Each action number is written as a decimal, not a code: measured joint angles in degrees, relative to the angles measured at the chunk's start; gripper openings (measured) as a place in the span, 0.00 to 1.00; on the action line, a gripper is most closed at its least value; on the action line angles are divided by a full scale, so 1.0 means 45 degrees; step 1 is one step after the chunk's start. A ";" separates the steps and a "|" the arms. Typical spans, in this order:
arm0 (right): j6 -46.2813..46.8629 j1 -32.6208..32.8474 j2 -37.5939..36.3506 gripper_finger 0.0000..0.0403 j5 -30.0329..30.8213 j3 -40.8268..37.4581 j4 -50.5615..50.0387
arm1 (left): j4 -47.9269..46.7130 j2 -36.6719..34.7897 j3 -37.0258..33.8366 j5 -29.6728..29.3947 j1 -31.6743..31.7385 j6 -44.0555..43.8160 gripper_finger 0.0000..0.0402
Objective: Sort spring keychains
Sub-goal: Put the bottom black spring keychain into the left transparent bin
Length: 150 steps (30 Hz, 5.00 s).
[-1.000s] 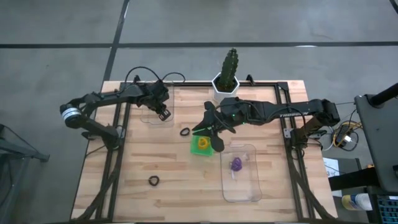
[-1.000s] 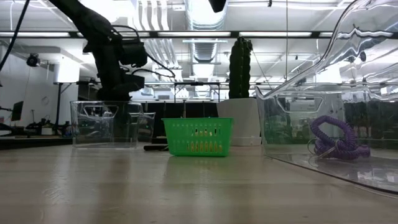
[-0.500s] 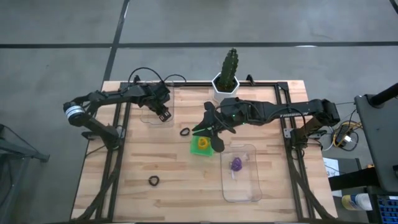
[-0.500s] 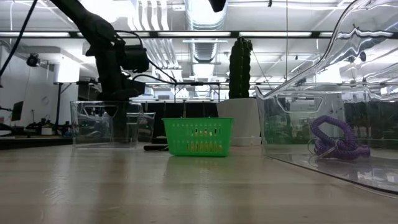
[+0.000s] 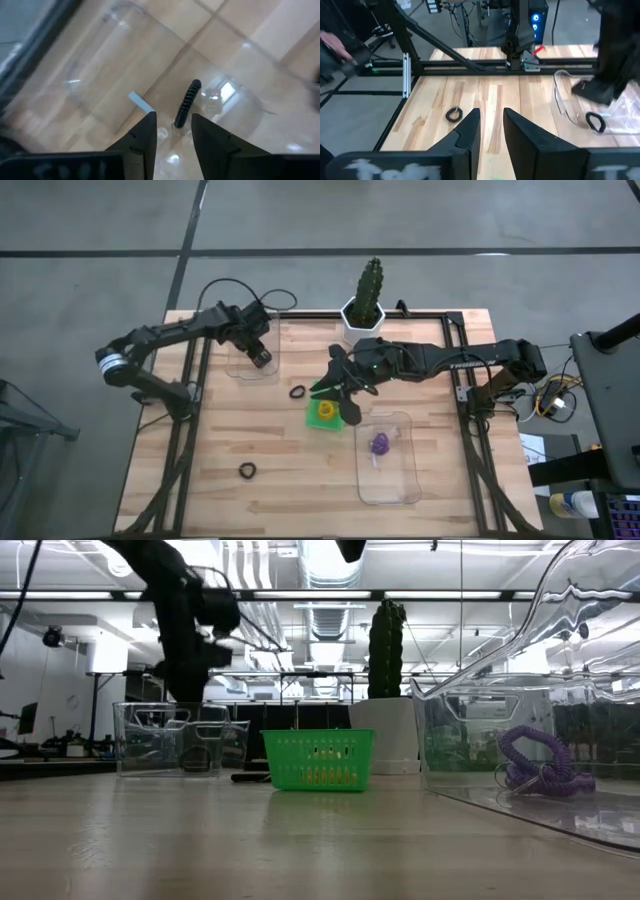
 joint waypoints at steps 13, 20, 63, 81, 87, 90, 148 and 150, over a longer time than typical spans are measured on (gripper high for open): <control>-0.0763 0.0000 0.0005 0.17 0.0000 -0.0195 -0.0336 | -0.2344 -0.3586 0.0893 0.0897 -0.4133 -0.3958 0.29; -0.1053 -0.0005 -0.0005 0.19 0.0000 -0.0481 -0.0339 | -0.2224 -0.4278 0.0011 0.0728 -0.9363 -0.7986 0.29; -0.1249 0.0000 -0.0024 0.17 -0.0107 -0.0573 -0.1127 | 0.0414 0.1833 -0.1433 0.3440 -1.5201 -1.6131 0.29; -0.1299 0.0005 -0.0029 0.17 -0.0107 -0.0765 -0.1160 | 0.0831 0.2387 -0.1525 0.3415 -1.5410 -1.6075 0.29; -0.1276 0.0039 -0.0029 0.18 -0.0107 -0.0811 -0.1295 | 0.1056 0.2684 -0.1923 0.3470 -1.5461 -1.6366 0.29; -0.1259 0.0040 -0.0028 0.19 -0.0107 -0.0827 -0.1350 | 0.1123 0.2747 -0.1995 0.3517 -1.5461 -1.6383 0.29; 0.1337 -0.0005 -0.8646 0.20 0.0137 -1.0355 0.4037 | 0.2373 -0.1450 -0.1233 -0.2003 -1.5485 -1.3484 0.00; 0.1332 -0.0005 -0.8646 0.21 0.0137 -1.0355 0.4037 | 0.3241 -0.1952 -0.1233 -0.2641 -1.5485 -1.2693 0.00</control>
